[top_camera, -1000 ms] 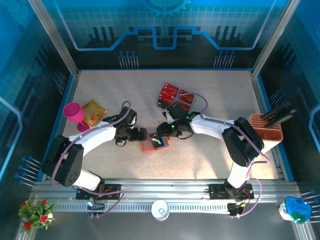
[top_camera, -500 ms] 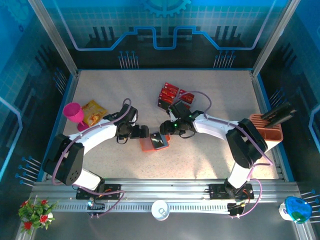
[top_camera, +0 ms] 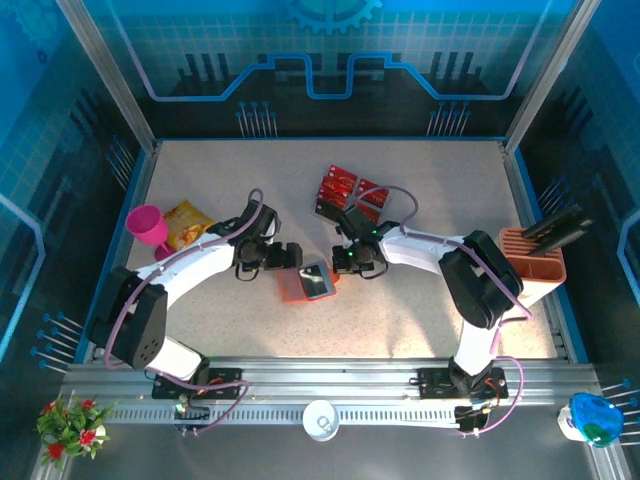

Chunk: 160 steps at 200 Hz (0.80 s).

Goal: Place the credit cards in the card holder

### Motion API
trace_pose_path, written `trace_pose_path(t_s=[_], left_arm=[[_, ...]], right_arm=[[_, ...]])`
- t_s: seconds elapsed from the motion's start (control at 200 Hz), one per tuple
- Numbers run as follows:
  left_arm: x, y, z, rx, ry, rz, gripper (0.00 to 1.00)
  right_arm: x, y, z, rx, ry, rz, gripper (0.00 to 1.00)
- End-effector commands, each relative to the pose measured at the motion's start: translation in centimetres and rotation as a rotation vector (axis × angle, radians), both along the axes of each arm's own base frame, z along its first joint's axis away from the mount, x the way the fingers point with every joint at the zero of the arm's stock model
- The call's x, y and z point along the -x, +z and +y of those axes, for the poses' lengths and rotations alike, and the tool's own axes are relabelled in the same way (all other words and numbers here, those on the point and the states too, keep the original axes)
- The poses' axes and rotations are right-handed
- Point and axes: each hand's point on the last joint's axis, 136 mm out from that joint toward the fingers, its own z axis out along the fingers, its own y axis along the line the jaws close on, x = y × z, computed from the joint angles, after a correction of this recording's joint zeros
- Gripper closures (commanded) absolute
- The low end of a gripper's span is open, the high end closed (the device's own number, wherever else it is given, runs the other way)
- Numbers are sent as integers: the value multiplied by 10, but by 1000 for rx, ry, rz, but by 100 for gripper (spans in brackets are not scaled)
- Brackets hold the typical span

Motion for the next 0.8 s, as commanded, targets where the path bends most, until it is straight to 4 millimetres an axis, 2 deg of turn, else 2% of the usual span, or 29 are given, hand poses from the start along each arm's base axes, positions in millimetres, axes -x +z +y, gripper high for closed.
trace_pose_path(t_s=[0.0,0.175,0.32,0.405,0.47,0.645,0.795], left_arm=[[1,4,-12,11,-48,13,3],[3,3,-20,-12,-88,13,3],[6,-2,-26,-35,-117,20,3],[8,-7,-27,-48,-131,33,3],[10,-11,-28,-61,-141,40,3],[15,-23,-26,-103,-163,60,3],[15,-28,-25,-111,-162,71,3]], right_arm=[[8,5,-20,34,-50,0,100],[20,5,-38,59,-103,3,100],[21,7,-46,60,-127,-5,100],[19,11,-48,59,-128,-11,82],[18,19,-48,51,-135,-27,76],[14,47,-37,-39,-146,-65,74],[15,54,-12,-136,-114,-48,74]])
